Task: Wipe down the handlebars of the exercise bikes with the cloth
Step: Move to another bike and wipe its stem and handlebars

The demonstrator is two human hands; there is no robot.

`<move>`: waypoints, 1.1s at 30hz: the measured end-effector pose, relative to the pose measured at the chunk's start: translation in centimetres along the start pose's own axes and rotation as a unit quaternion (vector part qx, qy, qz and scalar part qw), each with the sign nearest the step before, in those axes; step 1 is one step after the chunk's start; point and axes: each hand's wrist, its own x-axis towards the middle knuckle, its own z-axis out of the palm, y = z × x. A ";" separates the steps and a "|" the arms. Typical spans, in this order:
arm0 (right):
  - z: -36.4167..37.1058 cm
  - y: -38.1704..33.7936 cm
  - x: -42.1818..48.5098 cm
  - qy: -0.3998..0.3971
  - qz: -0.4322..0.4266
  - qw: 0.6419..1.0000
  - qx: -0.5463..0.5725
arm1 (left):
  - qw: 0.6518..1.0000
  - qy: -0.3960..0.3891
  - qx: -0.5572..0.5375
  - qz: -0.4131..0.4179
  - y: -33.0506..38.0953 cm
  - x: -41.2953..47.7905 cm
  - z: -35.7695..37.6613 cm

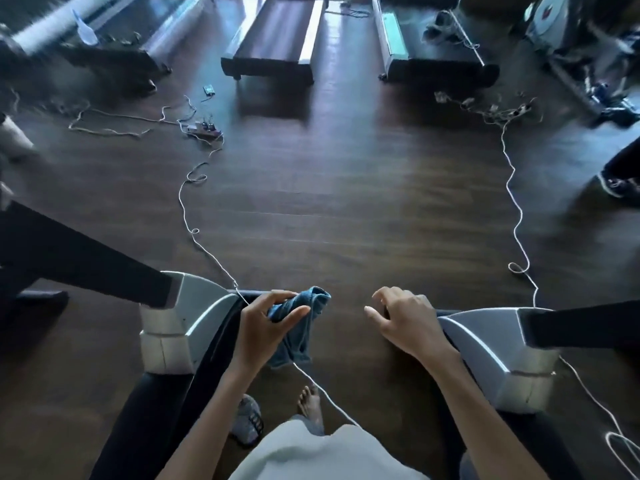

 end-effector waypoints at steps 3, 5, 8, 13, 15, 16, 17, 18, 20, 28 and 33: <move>-0.5 0.3 3.1 0.001 0.013 1.000 0.001 | 1.000 0.007 0.024 -0.002 -0.6 3.5 -0.4; -0.6 0.3 5.1 -0.008 0.020 1.000 0.010 | 0.999 0.020 0.040 0.000 -1.0 5.4 -1.1; -0.5 0.1 8.2 -0.026 0.022 0.999 0.030 | 0.998 0.054 0.038 -0.006 -1.3 7.8 -2.8; 0.2 -0.3 14.1 -0.053 0.004 0.998 0.042 | 0.993 0.109 0.045 -0.030 -3.3 11.7 -5.8; 0.3 -0.1 16.6 -0.059 -0.002 0.997 0.049 | 0.991 0.123 0.050 -0.033 -4.1 13.6 -6.1; 0.3 0.1 17.9 -0.061 -0.004 0.997 0.050 | 0.990 0.129 0.051 -0.034 -4.3 14.6 -5.9; 0.2 0.5 19.2 -0.067 -0.003 0.997 0.049 | 0.989 0.134 0.045 -0.039 -4.6 15.8 -5.6; 0.2 0.9 20.5 -0.073 -0.001 0.996 0.048 | 0.989 0.138 0.034 -0.047 -4.8 17.2 -5.1; -0.1 2.2 23.4 -0.088 0.002 0.995 0.043 | 0.988 0.144 0.017 -0.056 -5.1 20.4 -3.7; -4.2 10.3 35.7 -0.109 0.039 0.993 0.032 | 0.991 0.113 0.002 -0.077 -4.3 36.7 6.6; -7.6 16.2 41.3 -0.106 0.090 0.989 0.047 | 0.997 0.052 -0.009 -0.057 -2.1 47.1 14.2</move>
